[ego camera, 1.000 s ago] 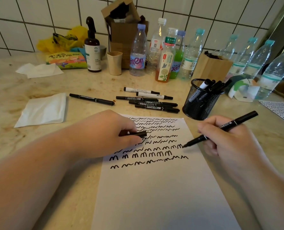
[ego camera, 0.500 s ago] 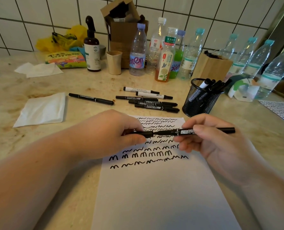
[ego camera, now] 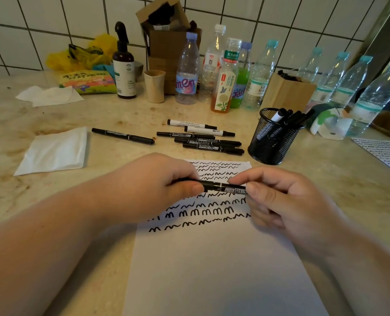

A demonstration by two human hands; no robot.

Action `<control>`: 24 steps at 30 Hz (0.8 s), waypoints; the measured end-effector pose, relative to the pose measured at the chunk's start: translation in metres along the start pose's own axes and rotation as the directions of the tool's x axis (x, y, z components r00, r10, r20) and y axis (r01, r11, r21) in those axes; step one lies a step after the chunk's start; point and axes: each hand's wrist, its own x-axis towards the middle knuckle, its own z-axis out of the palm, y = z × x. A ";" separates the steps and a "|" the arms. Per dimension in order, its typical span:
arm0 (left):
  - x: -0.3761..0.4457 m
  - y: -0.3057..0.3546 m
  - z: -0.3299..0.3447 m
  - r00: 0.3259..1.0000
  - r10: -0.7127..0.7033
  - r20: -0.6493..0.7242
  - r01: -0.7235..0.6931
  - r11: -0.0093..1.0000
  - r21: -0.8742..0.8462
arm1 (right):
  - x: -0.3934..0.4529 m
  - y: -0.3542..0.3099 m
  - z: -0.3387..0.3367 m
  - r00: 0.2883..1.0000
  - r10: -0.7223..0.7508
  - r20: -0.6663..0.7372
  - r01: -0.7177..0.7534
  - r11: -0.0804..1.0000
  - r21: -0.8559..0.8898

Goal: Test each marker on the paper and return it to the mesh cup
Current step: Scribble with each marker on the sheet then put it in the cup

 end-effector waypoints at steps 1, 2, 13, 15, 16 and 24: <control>0.000 0.000 0.000 1.000 0.000 0.014 0.000 1.000 0.007 | 0.001 0.001 -0.001 1.000 -0.002 0.015 0.001 1.000 0.024; -0.001 0.001 0.000 1.000 0.002 0.029 -0.002 1.000 0.017 | 0.001 0.004 -0.001 1.000 -0.005 0.028 0.004 1.000 0.028; -0.001 0.002 0.003 1.000 0.028 0.005 -0.027 0.998 -0.063 | 0.003 0.006 -0.001 0.998 -0.049 0.029 0.050 0.997 -0.051; 0.002 0.000 0.003 1.000 0.005 -0.025 -0.007 0.996 -0.086 | 0.006 0.003 0.001 0.996 -0.068 -0.059 0.061 0.991 -0.120; 0.004 -0.001 0.002 0.999 -0.021 -0.032 0.017 0.995 -0.094 | 0.006 0.000 0.002 0.991 -0.093 -0.099 0.075 0.982 -0.173; 0.001 -0.014 -0.002 0.991 -0.131 -0.031 0.133 0.989 0.068 | 0.012 -0.037 -0.032 0.769 -0.336 -0.544 0.072 0.891 -0.449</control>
